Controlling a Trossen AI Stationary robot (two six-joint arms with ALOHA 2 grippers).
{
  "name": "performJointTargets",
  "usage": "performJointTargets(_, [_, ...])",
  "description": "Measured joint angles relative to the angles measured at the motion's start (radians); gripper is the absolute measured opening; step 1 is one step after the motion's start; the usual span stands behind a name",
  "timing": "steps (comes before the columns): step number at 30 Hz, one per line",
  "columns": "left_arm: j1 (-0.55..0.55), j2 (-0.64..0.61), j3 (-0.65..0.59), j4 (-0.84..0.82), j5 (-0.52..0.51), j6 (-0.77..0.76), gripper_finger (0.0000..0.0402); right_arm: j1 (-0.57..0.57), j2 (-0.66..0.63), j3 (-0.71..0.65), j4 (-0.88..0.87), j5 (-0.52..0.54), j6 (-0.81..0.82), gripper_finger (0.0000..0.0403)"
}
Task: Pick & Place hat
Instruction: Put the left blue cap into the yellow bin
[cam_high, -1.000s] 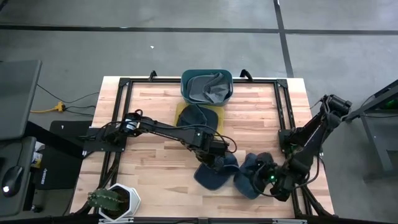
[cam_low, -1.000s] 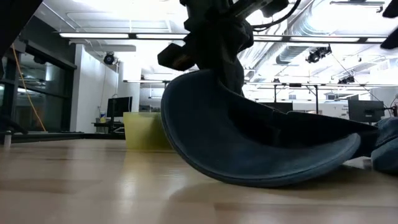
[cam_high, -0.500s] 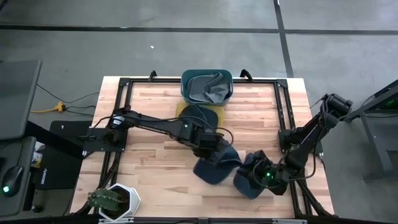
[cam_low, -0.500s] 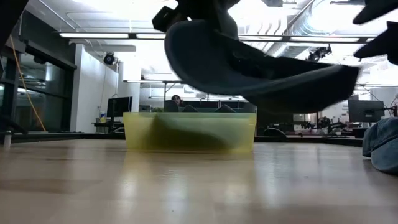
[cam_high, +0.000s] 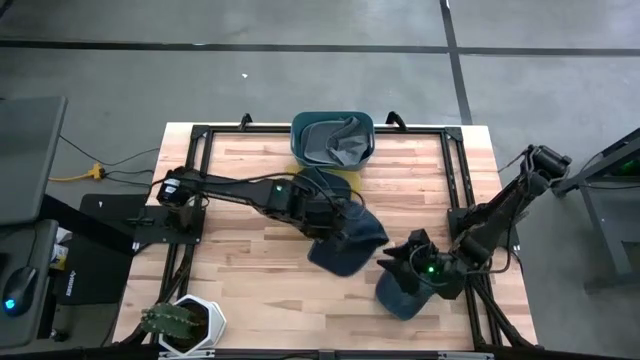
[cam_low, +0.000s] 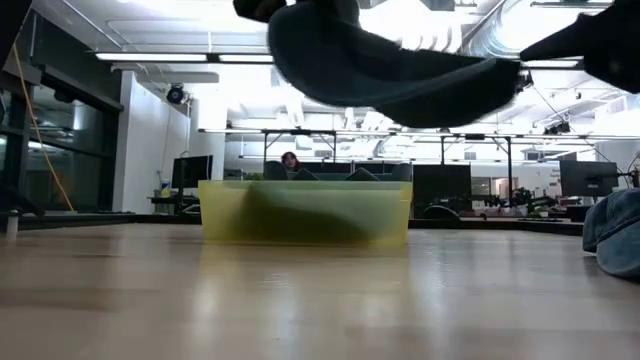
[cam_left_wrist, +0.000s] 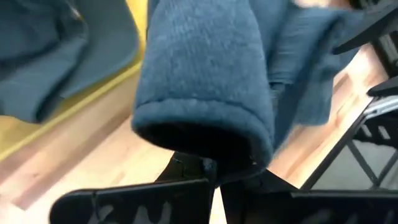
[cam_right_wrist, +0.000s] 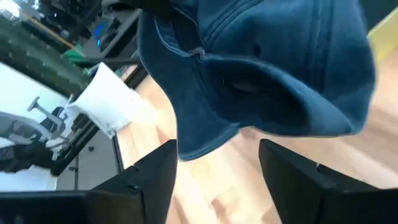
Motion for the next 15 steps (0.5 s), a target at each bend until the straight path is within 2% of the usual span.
performJointTargets(8, [0.038, -0.058, 0.000, 0.017, -0.132, 0.001, 0.0000, -0.111, -0.006, 0.000, 0.036, 0.027, -0.032, 0.0303])
performJointTargets(12, [0.059, -0.079, 0.000, 0.035, -0.137, 0.026, 0.0000, -0.167, -0.006, 0.001, 0.078, 0.026, -0.062, 0.0316])
performJointTargets(15, [0.062, -0.083, 0.000, 0.041, -0.138, 0.039, 0.0000, -0.222, -0.006, 0.001, 0.134, -0.019, -0.118, 0.0316])
